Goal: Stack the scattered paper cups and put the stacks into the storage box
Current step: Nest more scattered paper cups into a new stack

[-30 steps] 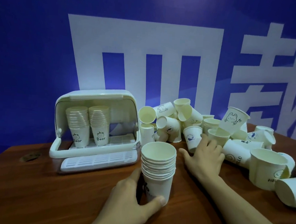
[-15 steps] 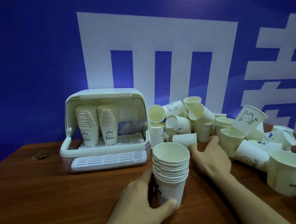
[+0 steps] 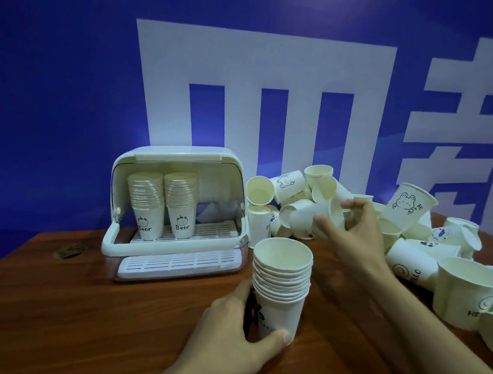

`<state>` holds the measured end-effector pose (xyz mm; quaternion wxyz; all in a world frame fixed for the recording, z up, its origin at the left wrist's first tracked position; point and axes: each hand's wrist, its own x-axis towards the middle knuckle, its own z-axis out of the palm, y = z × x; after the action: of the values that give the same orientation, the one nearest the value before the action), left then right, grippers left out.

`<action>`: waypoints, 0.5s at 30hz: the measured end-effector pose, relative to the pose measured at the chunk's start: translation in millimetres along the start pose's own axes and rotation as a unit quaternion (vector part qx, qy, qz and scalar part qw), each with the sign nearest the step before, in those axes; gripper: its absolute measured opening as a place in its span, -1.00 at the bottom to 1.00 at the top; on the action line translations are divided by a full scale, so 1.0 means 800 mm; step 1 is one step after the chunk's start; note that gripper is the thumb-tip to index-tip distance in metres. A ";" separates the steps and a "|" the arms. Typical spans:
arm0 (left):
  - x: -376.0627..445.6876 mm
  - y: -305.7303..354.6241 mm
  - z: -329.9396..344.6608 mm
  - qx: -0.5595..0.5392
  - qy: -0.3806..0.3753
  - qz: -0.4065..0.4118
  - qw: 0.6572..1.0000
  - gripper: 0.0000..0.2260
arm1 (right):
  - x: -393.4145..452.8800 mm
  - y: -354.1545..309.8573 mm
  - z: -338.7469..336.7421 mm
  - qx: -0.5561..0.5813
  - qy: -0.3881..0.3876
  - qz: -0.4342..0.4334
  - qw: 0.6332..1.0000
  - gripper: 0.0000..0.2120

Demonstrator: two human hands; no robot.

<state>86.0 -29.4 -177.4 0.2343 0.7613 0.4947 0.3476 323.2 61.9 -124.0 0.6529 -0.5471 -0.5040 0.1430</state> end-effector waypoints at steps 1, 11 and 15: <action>0.000 0.000 0.000 0.000 0.001 0.002 1.000 -0.40 | -0.004 -0.031 -0.007 0.023 -0.012 -0.034 0.999 -0.56; -0.004 -0.001 0.002 -0.059 0.026 0.023 0.998 -0.53 | -0.059 -0.146 -0.027 -0.103 -0.314 -0.273 0.904 -0.50; -0.001 -0.004 0.003 -0.028 0.020 0.039 0.999 -0.52 | -0.050 -0.143 -0.032 -0.175 -0.308 -0.320 0.879 -0.48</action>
<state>85.8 -29.2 -181.4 0.2316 0.7661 0.4596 0.3850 284.4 -23.9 -43.1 0.3688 -0.3897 -0.8438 -0.0026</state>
